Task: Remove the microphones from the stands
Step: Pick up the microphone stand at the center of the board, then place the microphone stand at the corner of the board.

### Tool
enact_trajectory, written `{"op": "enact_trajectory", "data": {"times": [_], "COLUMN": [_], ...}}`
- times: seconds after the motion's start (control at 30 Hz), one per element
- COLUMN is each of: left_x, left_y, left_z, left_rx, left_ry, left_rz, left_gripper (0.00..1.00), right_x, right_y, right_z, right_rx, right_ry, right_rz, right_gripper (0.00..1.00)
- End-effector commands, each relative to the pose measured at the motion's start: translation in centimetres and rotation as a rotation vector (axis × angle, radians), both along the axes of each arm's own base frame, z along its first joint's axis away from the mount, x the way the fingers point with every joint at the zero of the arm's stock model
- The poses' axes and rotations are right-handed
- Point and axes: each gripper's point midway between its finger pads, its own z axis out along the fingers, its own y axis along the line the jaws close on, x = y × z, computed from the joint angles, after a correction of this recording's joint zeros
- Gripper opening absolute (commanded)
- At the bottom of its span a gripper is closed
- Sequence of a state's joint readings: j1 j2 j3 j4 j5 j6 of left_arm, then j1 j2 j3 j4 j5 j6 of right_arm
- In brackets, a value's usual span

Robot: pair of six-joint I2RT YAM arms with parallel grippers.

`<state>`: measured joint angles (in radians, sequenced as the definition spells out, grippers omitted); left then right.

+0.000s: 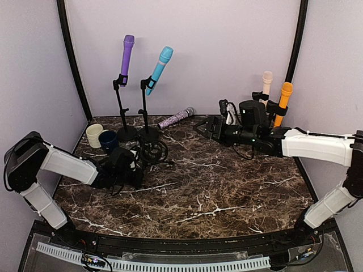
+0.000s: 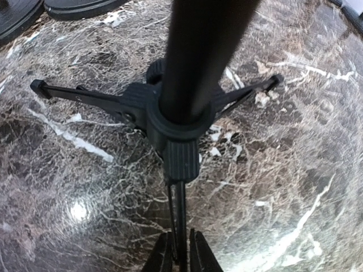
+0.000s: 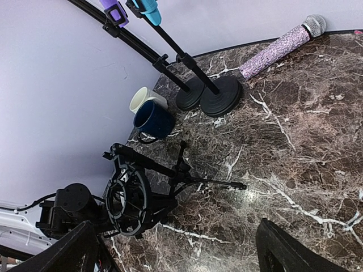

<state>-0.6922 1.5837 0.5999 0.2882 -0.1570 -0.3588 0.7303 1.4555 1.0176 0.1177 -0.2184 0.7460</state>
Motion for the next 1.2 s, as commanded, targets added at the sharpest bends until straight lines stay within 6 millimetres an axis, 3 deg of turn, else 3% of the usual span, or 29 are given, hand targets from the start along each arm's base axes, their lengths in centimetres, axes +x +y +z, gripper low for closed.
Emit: {"op": "enact_trajectory", "data": {"times": [0.0,0.2,0.53,0.73,1.17], "left_x": [0.8,0.1,-3.5,-5.4,-6.1], "left_y": [0.1,2.1,8.7,12.7,19.0], "left_z": [1.1,1.6,0.3,0.6,0.7], "left_rx": [-0.004,0.003,0.047,0.047,-0.001], "left_ry": [-0.032,-0.041,0.043,0.065,0.115], "left_rz": [0.039,0.116,0.339,0.474,0.777], "left_gripper": [0.08,0.0,0.0,0.0,0.0], "right_x": [0.1,0.0,0.0,0.0,0.0], "right_y": [-1.2,-1.9,-2.1,-2.0,-2.0], "right_z": [1.4,1.2,1.2,1.1,2.6], "right_rx": [0.02,0.014,0.015,0.021,0.043], "right_ry": [-0.037,-0.038,-0.045,-0.045,-0.075], "right_rz": [-0.038,-0.055,-0.057,-0.056,-0.054], "right_gripper": [0.99,0.98,0.99,0.98,0.98]}}
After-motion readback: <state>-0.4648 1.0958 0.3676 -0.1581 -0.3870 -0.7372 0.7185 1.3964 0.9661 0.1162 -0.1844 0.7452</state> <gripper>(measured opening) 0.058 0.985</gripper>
